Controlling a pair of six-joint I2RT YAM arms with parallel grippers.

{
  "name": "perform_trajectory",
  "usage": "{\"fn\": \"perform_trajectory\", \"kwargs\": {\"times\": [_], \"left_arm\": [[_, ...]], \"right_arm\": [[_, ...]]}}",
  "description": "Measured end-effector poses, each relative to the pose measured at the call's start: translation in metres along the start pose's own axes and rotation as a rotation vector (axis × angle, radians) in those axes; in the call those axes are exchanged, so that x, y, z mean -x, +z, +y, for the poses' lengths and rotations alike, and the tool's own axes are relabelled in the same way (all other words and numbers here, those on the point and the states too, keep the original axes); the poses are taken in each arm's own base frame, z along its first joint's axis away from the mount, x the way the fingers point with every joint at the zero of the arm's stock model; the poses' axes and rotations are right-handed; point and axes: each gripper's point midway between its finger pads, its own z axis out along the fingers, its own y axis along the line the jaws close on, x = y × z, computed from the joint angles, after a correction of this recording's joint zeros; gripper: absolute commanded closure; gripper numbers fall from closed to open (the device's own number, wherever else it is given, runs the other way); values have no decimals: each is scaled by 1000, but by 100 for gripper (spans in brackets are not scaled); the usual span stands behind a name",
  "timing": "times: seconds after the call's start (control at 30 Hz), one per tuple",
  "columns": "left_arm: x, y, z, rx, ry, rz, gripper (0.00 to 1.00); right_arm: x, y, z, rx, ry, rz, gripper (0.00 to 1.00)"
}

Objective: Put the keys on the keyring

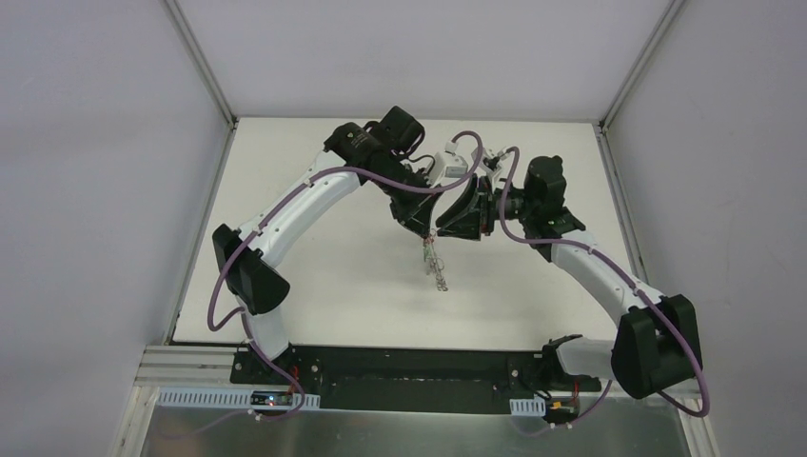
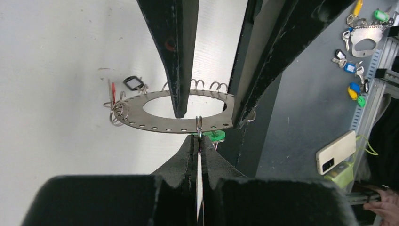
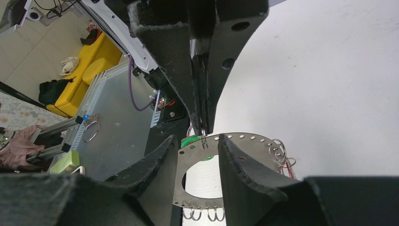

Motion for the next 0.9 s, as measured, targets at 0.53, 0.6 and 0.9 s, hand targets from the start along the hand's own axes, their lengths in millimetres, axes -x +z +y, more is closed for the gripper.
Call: {"fn": "perform_trajectory", "kwargs": {"times": [0.53, 0.6, 0.9], "left_arm": [[4, 1, -11, -52, -67, -17, 100], [4, 1, -10, -51, -68, -17, 100], [3, 4, -9, -52, -74, -9, 100]], "right_arm": [[-6, 8, -1, 23, 27, 15, 88], [-6, 8, 0, 26, 28, 16, 92], [-9, 8, 2, 42, 39, 24, 100]]}}
